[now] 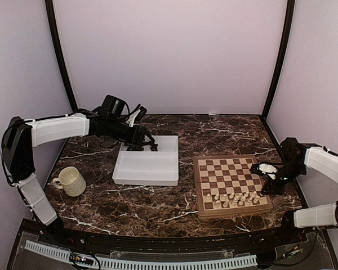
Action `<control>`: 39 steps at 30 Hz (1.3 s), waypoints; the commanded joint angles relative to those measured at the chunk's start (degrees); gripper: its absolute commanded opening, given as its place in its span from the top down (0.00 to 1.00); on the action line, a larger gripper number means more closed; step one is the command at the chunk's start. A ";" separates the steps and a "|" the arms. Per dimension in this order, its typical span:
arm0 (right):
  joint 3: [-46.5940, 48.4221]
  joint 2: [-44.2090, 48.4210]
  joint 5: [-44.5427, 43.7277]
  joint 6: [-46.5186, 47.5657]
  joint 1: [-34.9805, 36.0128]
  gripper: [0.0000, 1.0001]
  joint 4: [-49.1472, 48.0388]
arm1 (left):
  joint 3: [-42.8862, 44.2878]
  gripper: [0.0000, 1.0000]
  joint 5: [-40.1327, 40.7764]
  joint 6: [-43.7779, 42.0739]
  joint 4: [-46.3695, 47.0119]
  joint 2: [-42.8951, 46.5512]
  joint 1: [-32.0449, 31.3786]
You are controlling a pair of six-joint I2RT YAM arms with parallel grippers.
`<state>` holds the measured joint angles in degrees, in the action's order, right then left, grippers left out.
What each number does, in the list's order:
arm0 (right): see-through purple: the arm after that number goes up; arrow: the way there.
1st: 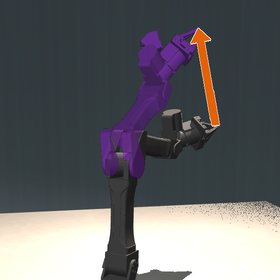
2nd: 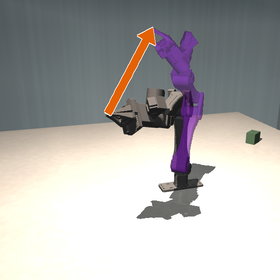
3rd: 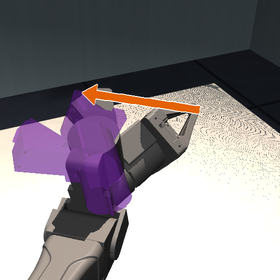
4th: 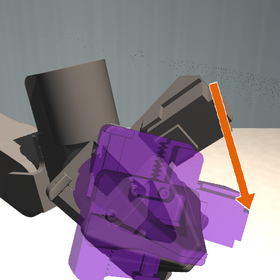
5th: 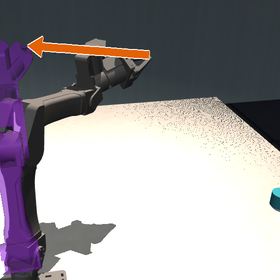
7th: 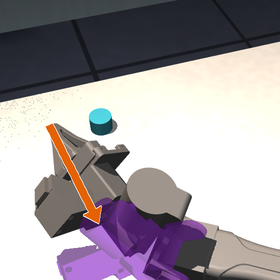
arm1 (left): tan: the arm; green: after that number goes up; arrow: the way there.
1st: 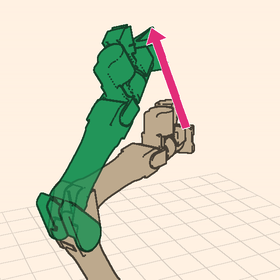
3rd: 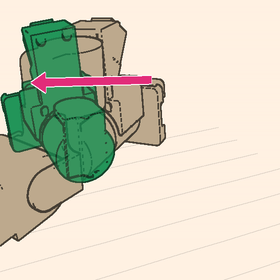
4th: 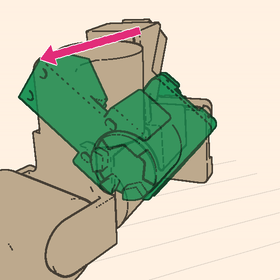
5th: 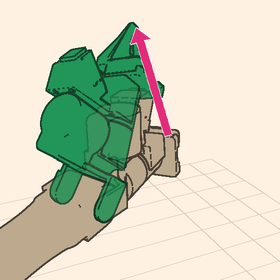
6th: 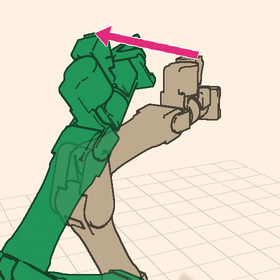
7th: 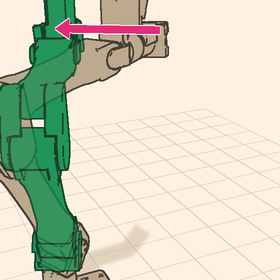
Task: Set up the chess pieces on the board
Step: Place the pawn at h2, then adjust the storage box at the center of the board.
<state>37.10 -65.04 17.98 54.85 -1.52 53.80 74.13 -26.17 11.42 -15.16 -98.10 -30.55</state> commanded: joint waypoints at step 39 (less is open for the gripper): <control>33.23 -14.52 16.30 -15.72 9.23 0.60 0.84 | 17.84 0.42 20.23 8.79 -28.83 -10.52 -3.92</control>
<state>68.73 -76.03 33.95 41.52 4.97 55.90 87.55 -3.73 20.12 -37.56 -105.60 -34.52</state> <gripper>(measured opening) 0.407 0.586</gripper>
